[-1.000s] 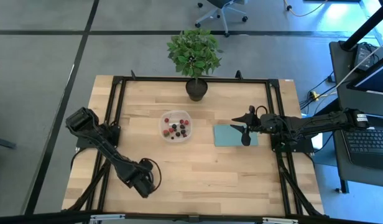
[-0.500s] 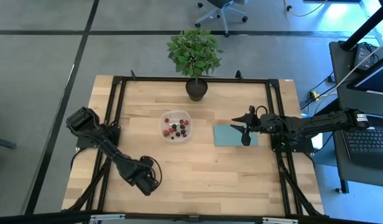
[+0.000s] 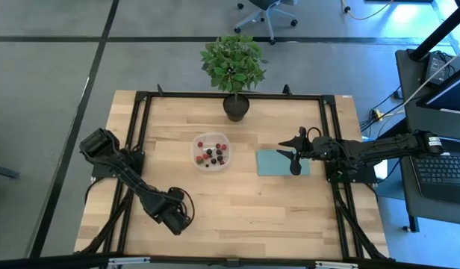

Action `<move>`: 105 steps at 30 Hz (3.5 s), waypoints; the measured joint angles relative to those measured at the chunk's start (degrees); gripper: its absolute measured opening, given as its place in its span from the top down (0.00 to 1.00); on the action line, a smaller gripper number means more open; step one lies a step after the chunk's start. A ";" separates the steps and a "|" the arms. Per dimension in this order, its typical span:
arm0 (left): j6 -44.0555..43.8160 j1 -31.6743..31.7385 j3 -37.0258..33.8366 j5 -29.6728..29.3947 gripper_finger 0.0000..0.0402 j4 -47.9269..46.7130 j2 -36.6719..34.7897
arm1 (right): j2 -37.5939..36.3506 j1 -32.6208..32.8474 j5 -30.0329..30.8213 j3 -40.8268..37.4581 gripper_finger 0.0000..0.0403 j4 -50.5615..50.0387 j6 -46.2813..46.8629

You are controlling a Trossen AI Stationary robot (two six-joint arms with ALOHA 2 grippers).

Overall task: Pick and placing Produce into tupperware
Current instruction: Put the right strawberry into the container

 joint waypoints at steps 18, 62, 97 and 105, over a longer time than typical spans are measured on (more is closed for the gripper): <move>1.53 0.29 0.34 1.69 0.28 0.25 2.37 | 0.01 0.02 0.01 0.00 0.65 0.00 -0.67; 3.12 1.60 0.04 5.36 0.53 1.77 3.32 | 0.02 0.02 0.00 0.00 0.65 0.00 -0.66; 16.63 2.32 0.02 6.00 0.55 2.08 3.37 | 0.02 0.00 0.00 0.00 0.65 0.00 -0.69; 16.67 2.34 -0.01 5.49 0.71 1.97 3.32 | 0.02 0.02 0.00 0.00 0.65 0.00 -0.88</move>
